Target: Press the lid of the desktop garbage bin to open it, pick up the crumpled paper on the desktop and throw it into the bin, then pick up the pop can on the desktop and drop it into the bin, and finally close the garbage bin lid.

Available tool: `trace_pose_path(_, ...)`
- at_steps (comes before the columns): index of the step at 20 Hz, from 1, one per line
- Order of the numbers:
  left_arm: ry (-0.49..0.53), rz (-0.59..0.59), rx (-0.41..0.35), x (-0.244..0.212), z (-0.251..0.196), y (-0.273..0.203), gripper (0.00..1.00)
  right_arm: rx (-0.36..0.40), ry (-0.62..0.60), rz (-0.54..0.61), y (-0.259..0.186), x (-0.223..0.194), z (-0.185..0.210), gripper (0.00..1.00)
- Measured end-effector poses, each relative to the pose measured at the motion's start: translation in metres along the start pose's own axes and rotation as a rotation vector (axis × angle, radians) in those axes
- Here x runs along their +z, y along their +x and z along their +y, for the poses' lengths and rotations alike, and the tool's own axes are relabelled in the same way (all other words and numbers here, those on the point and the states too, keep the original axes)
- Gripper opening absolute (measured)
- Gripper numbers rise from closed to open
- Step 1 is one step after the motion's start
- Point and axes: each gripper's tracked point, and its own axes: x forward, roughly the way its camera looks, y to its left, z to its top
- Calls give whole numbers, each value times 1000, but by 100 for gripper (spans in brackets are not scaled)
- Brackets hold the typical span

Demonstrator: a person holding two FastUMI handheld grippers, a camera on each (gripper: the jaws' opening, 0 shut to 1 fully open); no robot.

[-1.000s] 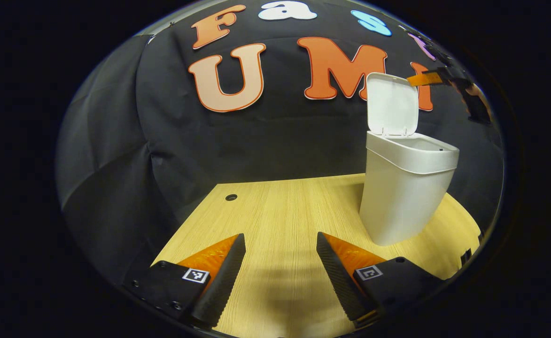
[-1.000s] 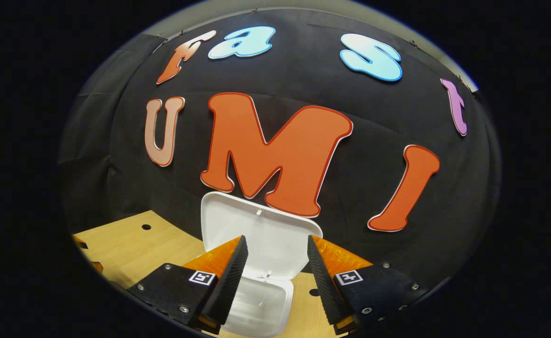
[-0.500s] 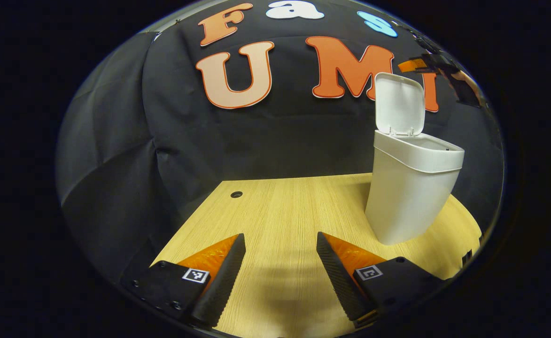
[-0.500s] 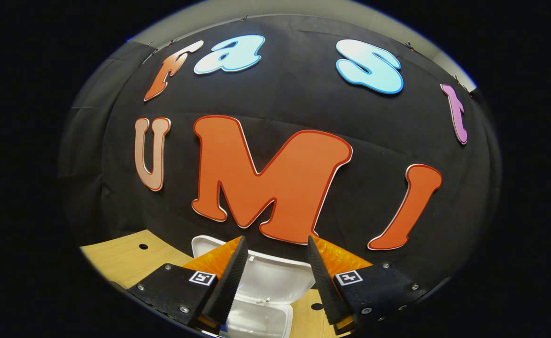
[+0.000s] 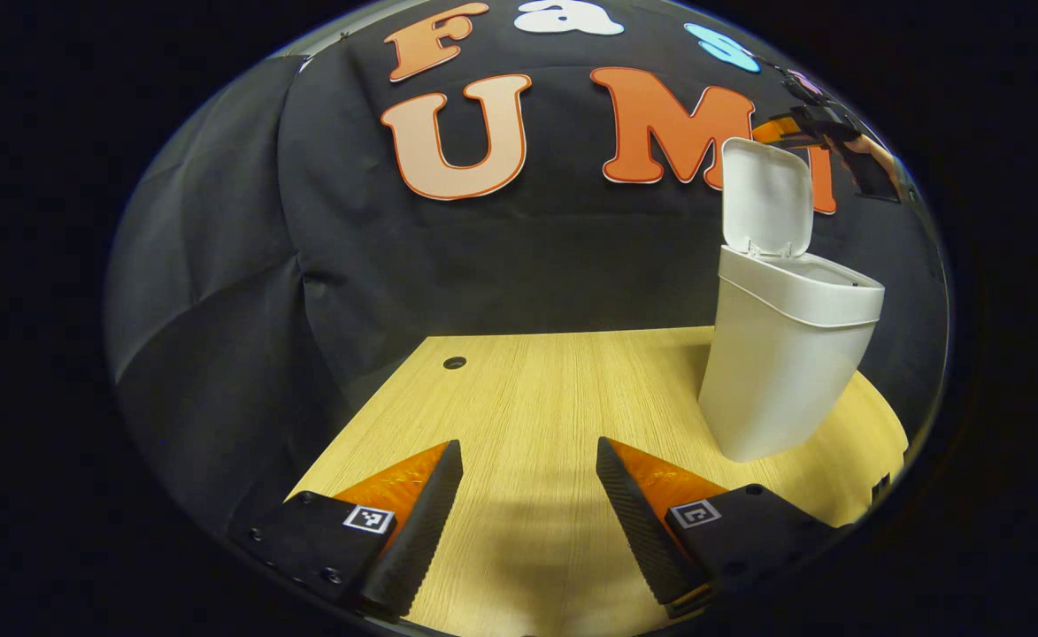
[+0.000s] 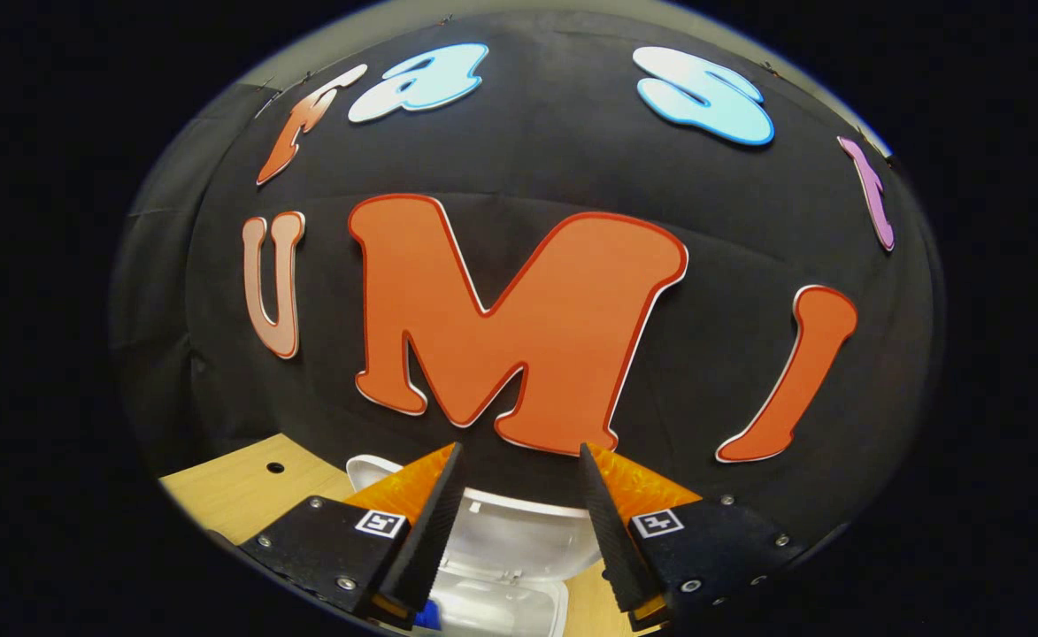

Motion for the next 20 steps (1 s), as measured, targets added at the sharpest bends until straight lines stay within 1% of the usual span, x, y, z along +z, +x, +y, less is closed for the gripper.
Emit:
trace_pose_path(1,1,2,-2,0,-1,1,87,9,8,4,-4,0,1,76)
trace_pose_path(2,4,2,-6,0,-1,1,98,17,11,11,-6,-4,4,76)
trace_pose_path(5,11,3,-23,2,-6,3,98,42,7,26,-24,-9,8,76)
trace_pose_path(6,9,3,-32,3,-7,4,87,47,8,33,-31,-12,9,76)
trace_pose_path(7,9,3,-41,4,-11,3,87,53,9,39,-37,-15,10,76)
trace_pose_path(8,13,2,-49,5,-14,3,98,60,14,45,-42,-19,12,76)
trace_pose_path(10,25,6,-66,4,-21,4,97,80,27,70,-53,-33,19,76)
trace_pose_path(11,28,5,-75,2,-24,4,87,87,27,92,-58,-43,23,76)
trace_pose_path(12,29,7,-84,2,-27,4,98,87,23,111,-62,-53,25,76)
trace_pose_path(13,28,10,-91,0,-30,4,87,89,18,124,-66,-61,27,76)
trace_pose_path(14,28,16,-97,-1,-33,5,97,95,16,139,-70,-70,30,77)
trace_pose_path(16,25,25,-107,-4,-40,5,98,107,17,167,-77,-84,35,77)
trace_pose_path(17,27,28,-115,-4,-42,5,87,113,19,180,-81,-91,37,77)
trace_pose_path(19,42,26,-123,-3,-43,3,87,120,30,210,-88,-107,41,77)
trace_pose_path(20,49,26,-125,-3,-44,4,98,122,37,227,-92,-115,43,77)
